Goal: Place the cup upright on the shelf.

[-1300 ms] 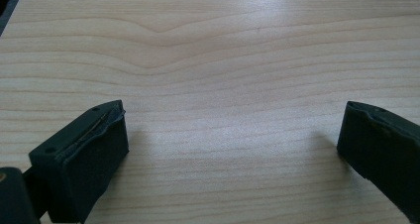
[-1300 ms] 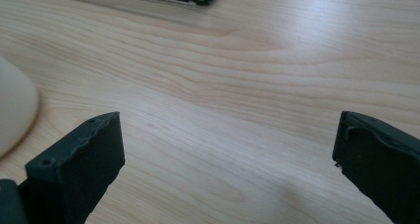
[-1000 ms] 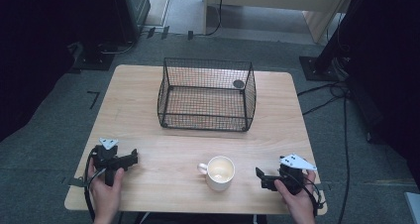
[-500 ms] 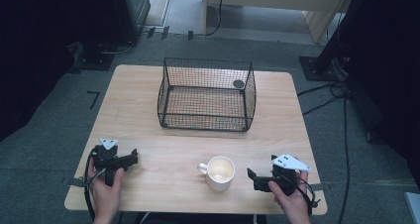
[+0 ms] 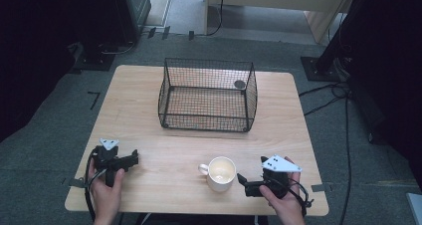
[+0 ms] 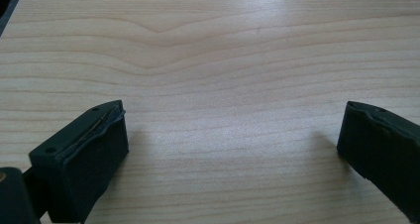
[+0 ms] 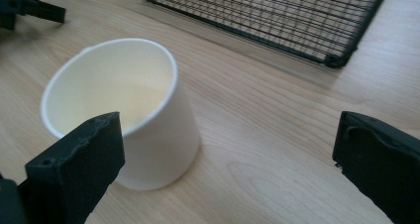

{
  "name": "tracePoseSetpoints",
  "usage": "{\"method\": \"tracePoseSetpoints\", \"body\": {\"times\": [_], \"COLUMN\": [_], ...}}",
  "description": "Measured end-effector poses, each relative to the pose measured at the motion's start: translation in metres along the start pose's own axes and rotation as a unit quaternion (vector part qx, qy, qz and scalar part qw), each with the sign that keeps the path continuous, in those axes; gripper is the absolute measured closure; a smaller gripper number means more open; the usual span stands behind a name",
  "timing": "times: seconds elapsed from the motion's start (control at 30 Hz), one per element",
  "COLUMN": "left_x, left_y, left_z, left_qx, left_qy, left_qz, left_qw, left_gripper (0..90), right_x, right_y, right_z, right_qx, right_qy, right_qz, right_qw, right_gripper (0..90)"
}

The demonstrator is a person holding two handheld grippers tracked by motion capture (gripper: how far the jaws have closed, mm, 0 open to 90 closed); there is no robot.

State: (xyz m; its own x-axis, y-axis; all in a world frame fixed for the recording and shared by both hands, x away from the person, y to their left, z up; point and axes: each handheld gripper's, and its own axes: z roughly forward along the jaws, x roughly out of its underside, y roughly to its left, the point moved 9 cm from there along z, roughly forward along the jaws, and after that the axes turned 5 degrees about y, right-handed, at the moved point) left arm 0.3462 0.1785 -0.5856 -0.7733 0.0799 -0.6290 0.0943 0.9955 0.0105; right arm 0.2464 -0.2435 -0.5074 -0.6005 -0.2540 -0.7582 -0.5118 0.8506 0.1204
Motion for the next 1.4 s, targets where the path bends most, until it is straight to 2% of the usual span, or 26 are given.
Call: {"method": "tracePoseSetpoints", "body": {"times": [0.07,0.1,0.3,0.4,0.67,0.97,1.1,1.4], "left_x": [0.000,0.000,0.000,0.000,0.000,0.000,0.000,0.000], "left_y": [0.000,0.000,0.000,0.000,0.000,0.000,0.000,0.000], "left_z": [0.000,0.000,0.000,0.000,0.000,0.000,0.000,0.000], "left_qx": [0.000,0.000,0.000,0.000,0.000,0.000,0.000,0.000], "left_qy": [0.000,0.000,0.000,0.000,0.000,0.000,0.000,0.000], "left_qz": [0.000,0.000,0.000,0.000,0.000,0.000,0.000,0.000], "left_qw": [1.0000,1.0000,1.0000,1.0000,1.0000,1.0000,1.0000,1.0000], "left_gripper": [0.0,0.0,0.0,0.0,0.0,0.0,0.0,0.0], "right_x": [-0.002,-0.005,-0.011,-0.013,-0.015,-0.009,-0.004,0.006], "right_y": [0.003,0.010,0.027,0.032,0.049,0.059,0.059,0.059], "right_z": [0.000,0.000,0.003,0.006,0.016,0.037,0.046,0.058], "right_qx": [-0.005,-0.016,-0.040,-0.041,-0.064,-0.053,-0.036,-0.036], "right_qy": [-0.002,-0.006,-0.009,-0.010,-0.002,0.018,0.028,0.042], "right_qz": [-0.001,-0.005,-0.009,-0.014,-0.036,-0.057,-0.063,-0.076], "right_qw": [1.0000,0.9998,0.9991,0.9990,0.9973,0.9969,0.9970,0.9956], "right_gripper": [0.0,0.0,0.0,0.0,0.0,0.0,0.0,0.0]}}
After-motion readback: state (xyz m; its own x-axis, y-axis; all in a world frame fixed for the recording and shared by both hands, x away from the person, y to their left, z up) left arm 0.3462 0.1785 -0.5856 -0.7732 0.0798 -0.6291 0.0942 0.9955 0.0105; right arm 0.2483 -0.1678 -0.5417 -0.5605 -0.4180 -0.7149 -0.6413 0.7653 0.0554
